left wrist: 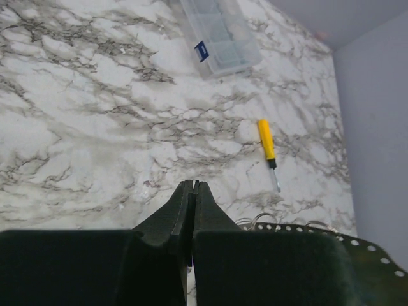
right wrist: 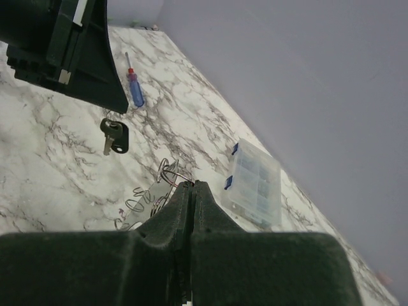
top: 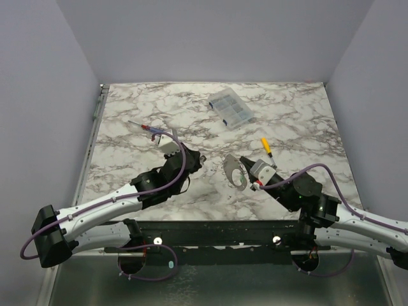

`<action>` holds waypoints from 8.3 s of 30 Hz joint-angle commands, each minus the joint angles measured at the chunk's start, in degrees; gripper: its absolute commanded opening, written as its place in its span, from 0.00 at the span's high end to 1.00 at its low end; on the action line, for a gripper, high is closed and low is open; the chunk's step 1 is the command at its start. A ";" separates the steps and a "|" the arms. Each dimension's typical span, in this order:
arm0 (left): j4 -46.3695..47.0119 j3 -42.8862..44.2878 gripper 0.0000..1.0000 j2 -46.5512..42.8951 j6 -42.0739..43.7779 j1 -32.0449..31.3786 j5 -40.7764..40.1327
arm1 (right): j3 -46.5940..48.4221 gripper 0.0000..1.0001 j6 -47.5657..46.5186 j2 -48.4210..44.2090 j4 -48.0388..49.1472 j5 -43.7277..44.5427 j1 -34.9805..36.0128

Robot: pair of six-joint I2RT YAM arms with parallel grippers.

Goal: Put the keys on the keyring

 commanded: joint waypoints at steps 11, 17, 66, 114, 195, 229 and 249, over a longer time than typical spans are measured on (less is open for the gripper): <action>6.86 4.88 1.00 2.42 -16.91 -0.17 -8.89 | 1.05 0.99 2.66 3.59 6.35 5.20 0.28; 7.54 5.00 1.00 2.88 -24.05 -0.21 -9.75 | 3.34 0.99 6.32 5.89 6.13 8.84 0.31; 10.89 -1.91 1.00 0.73 -35.49 -0.22 -4.44 | 9.67 0.99 16.18 31.81 19.65 9.49 0.28; 11.85 -2.97 1.00 0.31 -36.20 -0.26 -3.45 | 10.93 0.99 15.48 35.25 17.56 9.47 -1.65; 11.78 -4.28 0.51 -2.40 -30.40 -0.26 -6.44 | 13.03 0.99 14.50 32.68 17.75 11.54 -1.74; 31.51 -9.06 0.33 -21.46 69.39 -0.23 30.97 | 11.84 0.99 24.60 15.46 9.94 5.44 -1.73; 34.09 -4.31 0.36 -10.60 83.21 5.51 63.35 | 7.80 0.99 26.00 12.27 10.52 6.08 -1.73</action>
